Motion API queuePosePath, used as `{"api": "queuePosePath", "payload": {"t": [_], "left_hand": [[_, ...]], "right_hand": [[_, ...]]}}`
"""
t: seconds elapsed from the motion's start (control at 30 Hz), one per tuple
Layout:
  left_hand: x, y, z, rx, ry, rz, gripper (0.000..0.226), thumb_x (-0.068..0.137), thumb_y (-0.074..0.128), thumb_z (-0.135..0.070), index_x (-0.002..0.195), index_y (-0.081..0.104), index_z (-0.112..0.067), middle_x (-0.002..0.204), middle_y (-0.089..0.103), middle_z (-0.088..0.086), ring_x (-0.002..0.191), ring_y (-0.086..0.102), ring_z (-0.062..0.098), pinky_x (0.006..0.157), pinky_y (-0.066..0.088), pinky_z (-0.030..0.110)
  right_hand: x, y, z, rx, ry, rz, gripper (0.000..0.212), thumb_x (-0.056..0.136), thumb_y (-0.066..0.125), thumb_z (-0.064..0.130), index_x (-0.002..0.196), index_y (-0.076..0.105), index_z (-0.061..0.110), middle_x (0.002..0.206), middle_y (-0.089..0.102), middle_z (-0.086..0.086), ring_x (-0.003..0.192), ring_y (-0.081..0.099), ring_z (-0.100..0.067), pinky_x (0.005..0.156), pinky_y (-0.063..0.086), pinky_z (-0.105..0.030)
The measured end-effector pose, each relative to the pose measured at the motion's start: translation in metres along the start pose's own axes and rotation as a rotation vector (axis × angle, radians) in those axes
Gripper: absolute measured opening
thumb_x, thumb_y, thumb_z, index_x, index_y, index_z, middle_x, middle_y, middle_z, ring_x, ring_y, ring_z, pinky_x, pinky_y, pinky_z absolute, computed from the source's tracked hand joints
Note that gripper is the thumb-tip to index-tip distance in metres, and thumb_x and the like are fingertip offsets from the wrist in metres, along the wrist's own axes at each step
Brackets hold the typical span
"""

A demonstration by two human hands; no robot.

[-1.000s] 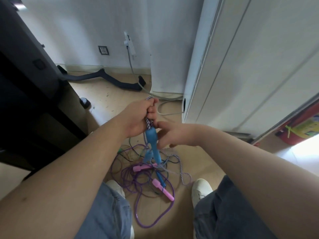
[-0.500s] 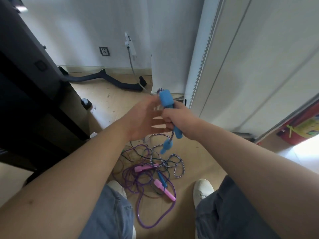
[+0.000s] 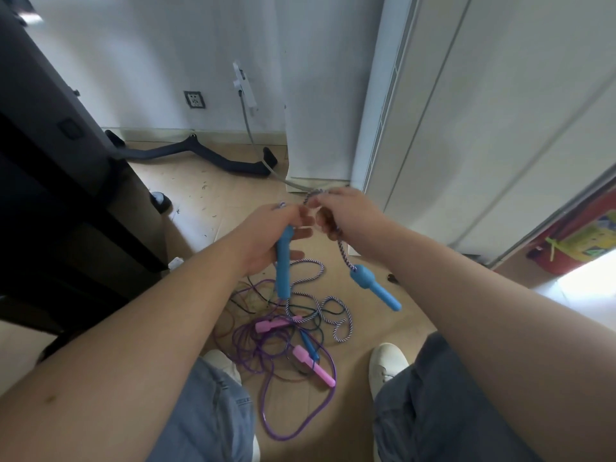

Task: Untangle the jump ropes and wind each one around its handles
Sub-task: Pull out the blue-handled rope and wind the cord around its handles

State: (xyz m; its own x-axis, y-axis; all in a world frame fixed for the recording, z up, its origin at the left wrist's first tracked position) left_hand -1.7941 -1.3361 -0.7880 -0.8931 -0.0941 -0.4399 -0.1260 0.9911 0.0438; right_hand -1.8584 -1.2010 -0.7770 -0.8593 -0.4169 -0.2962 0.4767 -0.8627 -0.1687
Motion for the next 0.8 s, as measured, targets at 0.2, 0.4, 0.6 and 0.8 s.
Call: {"api": "queuePosePath", "payload": {"t": [0.2, 0.4, 0.6, 0.8], "left_hand": [[-0.009, 0.034, 0.018, 0.098, -0.002, 0.243, 0.025, 0.094, 0.066, -0.021, 0.118, 0.068, -0.017, 0.118, 0.072, -0.001, 0.117, 0.065, 0.020, 0.097, 0.052, 0.055], [-0.003, 0.033, 0.010, 0.098, 0.071, 0.070, 0.020, 0.096, 0.064, -0.029, 0.100, 0.064, -0.009, 0.090, 0.070, 0.012, 0.090, 0.069, 0.027, 0.080, 0.060, 0.054], [0.004, 0.012, -0.007, -0.221, 0.072, -0.124, 0.014, 0.098, 0.058, -0.025, 0.095, 0.058, -0.011, 0.080, 0.063, 0.009, 0.069, 0.065, 0.021, 0.064, 0.058, 0.037], [0.010, -0.011, -0.014, -0.414, 0.054, -0.185, 0.024, 0.097, 0.055, -0.021, 0.073, 0.051, -0.017, 0.060, 0.055, -0.002, 0.062, 0.057, 0.011, 0.076, 0.056, 0.037]], "right_hand": [[0.000, -0.015, 0.011, 0.598, 0.058, -0.022, 0.020, 0.104, 0.045, 0.018, 0.108, 0.060, 0.007, 0.073, 0.071, -0.013, 0.061, 0.061, -0.024, 0.060, 0.049, -0.034], [0.006, -0.016, 0.006, 0.199, 0.053, -0.079, 0.025, 0.102, 0.050, 0.032, 0.101, 0.065, 0.012, 0.092, 0.076, -0.013, 0.081, 0.073, -0.022, 0.065, 0.058, -0.033], [-0.004, 0.000, -0.018, -0.139, 0.166, 0.348, 0.055, 0.093, 0.052, 0.064, 0.117, 0.068, 0.016, 0.103, 0.077, -0.001, 0.096, 0.073, -0.026, 0.083, 0.059, -0.040], [-0.011, -0.010, -0.014, -0.379, 0.141, 0.439, 0.030, 0.090, 0.073, 0.029, 0.117, 0.063, 0.019, 0.101, 0.076, -0.002, 0.083, 0.074, -0.020, 0.080, 0.060, -0.039]]}}
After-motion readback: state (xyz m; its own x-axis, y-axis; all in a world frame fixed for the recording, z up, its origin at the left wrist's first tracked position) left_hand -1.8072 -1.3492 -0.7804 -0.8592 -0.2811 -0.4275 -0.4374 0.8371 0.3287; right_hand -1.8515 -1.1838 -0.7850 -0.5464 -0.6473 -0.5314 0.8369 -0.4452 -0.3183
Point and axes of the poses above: each hand's wrist, its own x-axis towards the middle knuckle, its own y-axis out of the palm, z = x × y, the point moved 3 cm from there along x, towards the middle knuckle
